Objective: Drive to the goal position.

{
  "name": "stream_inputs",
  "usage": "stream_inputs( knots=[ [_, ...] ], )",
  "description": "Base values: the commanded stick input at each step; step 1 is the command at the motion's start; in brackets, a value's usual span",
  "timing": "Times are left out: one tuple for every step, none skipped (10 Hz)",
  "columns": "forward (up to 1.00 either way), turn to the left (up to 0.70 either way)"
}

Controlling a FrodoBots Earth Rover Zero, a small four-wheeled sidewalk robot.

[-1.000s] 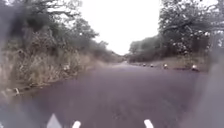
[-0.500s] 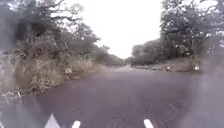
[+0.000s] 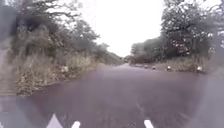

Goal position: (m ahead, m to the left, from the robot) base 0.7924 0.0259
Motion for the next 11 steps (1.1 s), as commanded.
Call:
stream_inputs(
  knots=[
    [0.70,0.00],
    [0.70,0.00],
    [0.70,0.00],
    [0.70,0.00],
    [0.70,0.00],
    [0.70,0.00],
    [0.70,0.00],
    [0.70,0.00],
    [0.70,0.00],
    [0.70,0.00],
    [0.70,0.00]
  ],
)
